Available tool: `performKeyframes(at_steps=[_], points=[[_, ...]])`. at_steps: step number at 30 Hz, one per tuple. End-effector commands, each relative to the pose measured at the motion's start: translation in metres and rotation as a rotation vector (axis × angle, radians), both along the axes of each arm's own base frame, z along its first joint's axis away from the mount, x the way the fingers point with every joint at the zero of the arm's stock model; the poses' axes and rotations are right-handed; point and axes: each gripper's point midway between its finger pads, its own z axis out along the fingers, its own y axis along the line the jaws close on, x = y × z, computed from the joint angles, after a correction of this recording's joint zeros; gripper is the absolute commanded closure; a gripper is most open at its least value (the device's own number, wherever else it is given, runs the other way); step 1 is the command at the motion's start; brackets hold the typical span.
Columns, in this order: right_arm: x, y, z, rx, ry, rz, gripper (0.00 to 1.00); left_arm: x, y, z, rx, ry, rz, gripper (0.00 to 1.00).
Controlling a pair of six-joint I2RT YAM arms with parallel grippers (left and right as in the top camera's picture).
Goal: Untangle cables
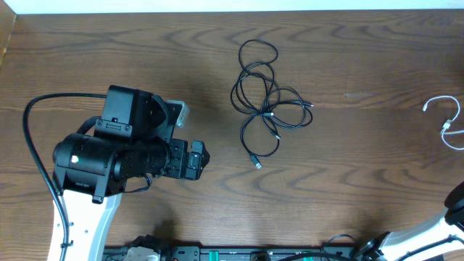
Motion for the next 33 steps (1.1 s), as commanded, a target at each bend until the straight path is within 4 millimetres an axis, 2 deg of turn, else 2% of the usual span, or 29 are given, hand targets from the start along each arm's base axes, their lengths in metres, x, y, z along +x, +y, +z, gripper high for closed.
performKeyframes(at_steps=[1,4,7,10,13,16,18,19,22,25,28,31,33], points=[[0.012,0.023,0.015,0.062,-0.071,0.057,0.01,0.002,-0.001,0.004,-0.015,-0.004,0.014,0.02],[0.01,0.045,0.008,0.124,-0.031,0.088,0.01,0.003,-0.002,0.003,-0.014,0.005,0.014,0.02],[-0.006,0.059,-0.006,0.146,0.089,0.052,0.01,0.004,-0.002,0.001,-0.011,0.014,0.014,0.02],[-0.025,0.067,-0.018,0.195,0.191,-0.118,0.01,0.006,-0.002,-0.001,-0.008,0.024,0.014,0.02],[-0.032,0.075,-0.026,0.248,0.219,-0.236,0.01,0.006,-0.002,-0.002,-0.008,0.027,0.014,0.02],[-0.049,0.077,-0.041,0.295,0.272,-0.432,0.01,0.006,-0.002,-0.002,-0.008,0.027,0.014,0.02],[-0.064,0.079,-0.057,0.311,0.319,-0.548,0.01,0.006,-0.002,-0.002,-0.008,0.027,0.014,0.02],[-0.071,0.082,-0.073,0.318,0.342,-0.58,0.01,0.006,-0.002,-0.002,-0.008,0.026,0.014,0.02],[-0.068,0.084,-0.097,0.311,0.331,-0.525,0.06,0.006,-0.002,-0.002,-0.008,0.026,0.014,0.02],[-0.053,0.087,-0.114,0.294,0.283,-0.358,0.08,0.006,-0.002,-0.002,-0.008,0.026,0.014,0.02],[-0.045,0.087,-0.126,0.244,0.262,-0.247,0.05,0.006,-0.002,-0.002,-0.008,0.026,0.014,0.02],[-0.036,0.081,-0.134,0.188,0.222,-0.181,0.09,0.006,-0.002,-0.002,-0.008,0.026,0.014,0.02],[-0.028,0.075,-0.134,0.152,0.191,-0.148,0.17,0.006,-0.002,-0.002,-0.009,0.027,0.015,0.02]])
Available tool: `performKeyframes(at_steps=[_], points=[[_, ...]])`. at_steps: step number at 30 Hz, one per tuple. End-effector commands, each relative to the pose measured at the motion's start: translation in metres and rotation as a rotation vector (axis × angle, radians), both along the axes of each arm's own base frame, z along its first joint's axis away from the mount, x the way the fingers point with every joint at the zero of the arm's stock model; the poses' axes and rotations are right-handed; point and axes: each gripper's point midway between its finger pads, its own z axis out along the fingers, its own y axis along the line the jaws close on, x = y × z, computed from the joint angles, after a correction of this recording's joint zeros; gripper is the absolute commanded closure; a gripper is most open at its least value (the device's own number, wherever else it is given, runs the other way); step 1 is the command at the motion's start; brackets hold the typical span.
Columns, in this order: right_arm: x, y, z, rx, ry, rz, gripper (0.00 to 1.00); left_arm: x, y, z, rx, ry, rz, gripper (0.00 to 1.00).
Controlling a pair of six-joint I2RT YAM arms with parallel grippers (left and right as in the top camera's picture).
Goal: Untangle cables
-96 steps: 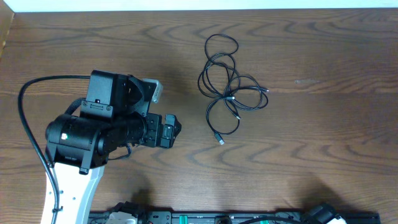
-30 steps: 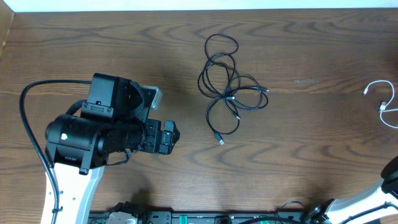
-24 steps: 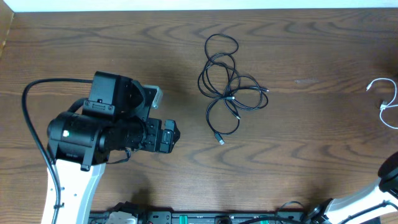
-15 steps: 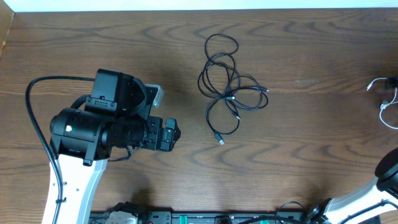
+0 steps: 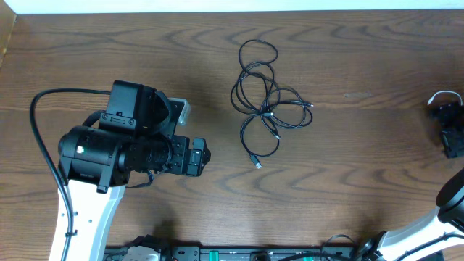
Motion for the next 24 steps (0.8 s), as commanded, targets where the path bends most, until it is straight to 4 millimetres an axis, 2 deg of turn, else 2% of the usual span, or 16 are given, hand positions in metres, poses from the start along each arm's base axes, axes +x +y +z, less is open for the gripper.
performKeyframes(at_steps=[1,3,6,9,10,12,15,24], points=[[0.01,-0.006,0.003,-0.08,-0.033,0.138,0.19,0.001,-0.001,0.004,-0.016,-0.001,0.018,0.02],[0.011,-0.016,0.005,-0.133,-0.026,0.134,0.19,0.001,-0.001,0.004,-0.018,0.002,0.024,0.02],[0.002,-0.038,0.008,-0.251,0.037,0.091,0.19,0.001,-0.001,0.004,-0.018,0.002,0.025,0.02],[-0.003,-0.053,0.012,-0.325,0.069,0.054,0.22,0.001,-0.001,0.004,-0.02,0.005,0.031,0.02],[-0.003,-0.058,0.013,-0.339,0.069,0.037,0.26,0.001,-0.001,0.004,-0.02,0.005,0.031,0.02],[-0.002,-0.062,0.014,-0.347,0.052,0.013,0.42,0.001,-0.001,0.004,-0.019,0.005,0.032,0.02],[0.001,-0.072,0.018,-0.365,0.018,-0.026,0.97,0.001,-0.001,0.004,-0.019,0.005,0.032,0.02],[0.01,-0.091,0.028,-0.416,-0.054,-0.059,0.99,0.007,-0.002,0.005,-0.027,-0.003,0.047,0.02]])
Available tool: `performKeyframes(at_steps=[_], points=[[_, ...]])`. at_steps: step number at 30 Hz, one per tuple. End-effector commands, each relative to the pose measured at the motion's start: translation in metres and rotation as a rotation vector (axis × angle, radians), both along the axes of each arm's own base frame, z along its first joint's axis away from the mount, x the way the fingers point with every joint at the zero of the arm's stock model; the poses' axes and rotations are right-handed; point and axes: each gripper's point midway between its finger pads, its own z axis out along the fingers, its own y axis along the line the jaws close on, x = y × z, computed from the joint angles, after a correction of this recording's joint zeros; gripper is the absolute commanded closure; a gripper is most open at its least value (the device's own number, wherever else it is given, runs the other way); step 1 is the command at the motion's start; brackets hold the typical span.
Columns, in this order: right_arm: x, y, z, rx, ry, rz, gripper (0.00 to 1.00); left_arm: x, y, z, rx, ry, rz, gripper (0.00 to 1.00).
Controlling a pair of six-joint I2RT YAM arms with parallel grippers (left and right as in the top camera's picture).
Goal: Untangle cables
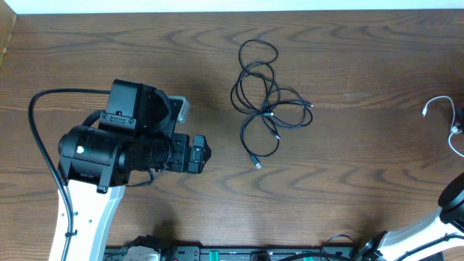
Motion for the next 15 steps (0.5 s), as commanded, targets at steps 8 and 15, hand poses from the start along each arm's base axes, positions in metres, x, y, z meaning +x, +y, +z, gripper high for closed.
performKeyframes(at_steps=[8,15], points=[[-0.011,-0.056,0.03,-0.123,-0.108,-0.118,0.98,0.005,-0.002,-0.002,-0.009,0.027,0.017,0.02],[-0.038,-0.109,0.06,-0.195,-0.211,-0.215,0.98,0.007,-0.003,-0.01,0.002,0.074,0.015,0.02]])
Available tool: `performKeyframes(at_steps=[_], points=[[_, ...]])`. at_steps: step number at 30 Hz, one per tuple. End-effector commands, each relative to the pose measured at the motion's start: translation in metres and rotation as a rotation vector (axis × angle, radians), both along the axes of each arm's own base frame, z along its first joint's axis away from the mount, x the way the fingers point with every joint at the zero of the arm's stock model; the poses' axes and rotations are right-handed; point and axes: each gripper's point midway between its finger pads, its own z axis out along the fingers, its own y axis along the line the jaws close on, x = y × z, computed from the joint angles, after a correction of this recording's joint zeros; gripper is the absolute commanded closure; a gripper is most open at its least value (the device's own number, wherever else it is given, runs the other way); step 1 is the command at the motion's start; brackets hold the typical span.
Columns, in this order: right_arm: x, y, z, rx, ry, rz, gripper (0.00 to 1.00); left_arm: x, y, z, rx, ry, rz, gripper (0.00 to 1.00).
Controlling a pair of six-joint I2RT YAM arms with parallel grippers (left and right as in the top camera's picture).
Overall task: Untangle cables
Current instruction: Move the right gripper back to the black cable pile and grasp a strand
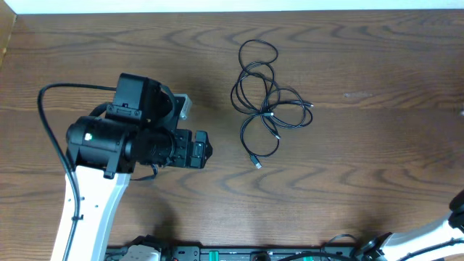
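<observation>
A tangle of thin black cables lies in loops on the brown table, right of centre toward the far side. One plug end sticks out at its near side. My left gripper points right, a short way left of the tangle and apart from it; seen from above, its fingers are too dark to tell open from shut. Nothing shows between them. The right gripper is out of view; only a piece of the right arm shows at the lower right edge.
The wooden table fills the view. The left arm's black cable arcs out at the far left. A rail with connectors runs along the near edge.
The white cable at the right edge has gone out of view, and so has the dark bit of the right gripper there. My left arm has shifted slightly right and toward the far side.
A white cable first lay at the right edge with no gripper near it. Then the right gripper stood over that cable. Then it had drawn back to the frame edge with the cable still showing. Now both are gone. The black tangle has not moved.
</observation>
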Motion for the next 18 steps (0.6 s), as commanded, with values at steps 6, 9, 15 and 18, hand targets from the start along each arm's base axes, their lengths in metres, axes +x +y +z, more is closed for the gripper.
performKeyframes(at_steps=[6,9,15,18], points=[[0.014,-0.035,0.047,-0.101,-0.167,0.064,0.99,0.006,-0.004,-0.008,-0.001,0.058,0.001,0.02],[0.024,-0.03,0.045,-0.091,-0.168,0.103,0.82,0.006,-0.008,-0.01,-0.023,0.076,-0.007,0.02],[0.033,-0.012,0.03,-0.028,-0.14,0.141,0.01,0.008,-0.009,-0.009,-0.024,0.068,-0.007,0.02],[0.039,0.003,0.022,0.015,-0.121,0.17,0.01,0.011,-0.009,-0.009,-0.026,0.054,-0.011,0.02]])
